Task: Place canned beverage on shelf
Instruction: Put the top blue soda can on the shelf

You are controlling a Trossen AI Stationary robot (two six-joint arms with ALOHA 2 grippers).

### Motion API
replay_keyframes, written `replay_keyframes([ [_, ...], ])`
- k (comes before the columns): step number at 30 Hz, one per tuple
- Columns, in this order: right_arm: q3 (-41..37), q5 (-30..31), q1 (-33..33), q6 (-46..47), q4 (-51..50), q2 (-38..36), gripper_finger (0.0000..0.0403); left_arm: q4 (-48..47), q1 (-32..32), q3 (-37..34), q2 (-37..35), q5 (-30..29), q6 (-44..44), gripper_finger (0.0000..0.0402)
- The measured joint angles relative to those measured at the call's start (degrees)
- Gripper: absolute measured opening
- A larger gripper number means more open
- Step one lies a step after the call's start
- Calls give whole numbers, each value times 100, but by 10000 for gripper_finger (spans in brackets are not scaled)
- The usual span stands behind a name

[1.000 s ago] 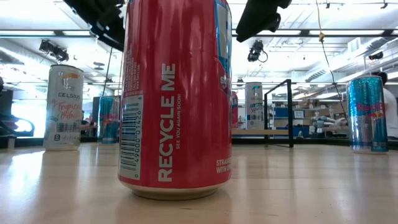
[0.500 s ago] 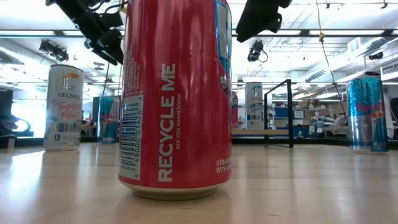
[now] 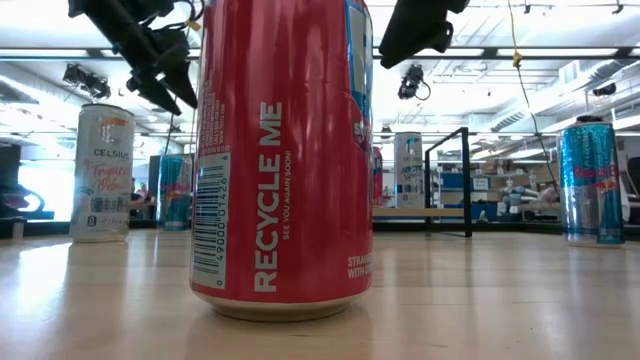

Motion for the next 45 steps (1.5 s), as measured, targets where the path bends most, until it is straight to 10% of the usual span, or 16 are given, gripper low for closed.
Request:
replay_keyframes([
  [45, 0, 46, 28, -142, 0, 13, 126, -847, 349, 0, 1419, 452, -416, 389],
])
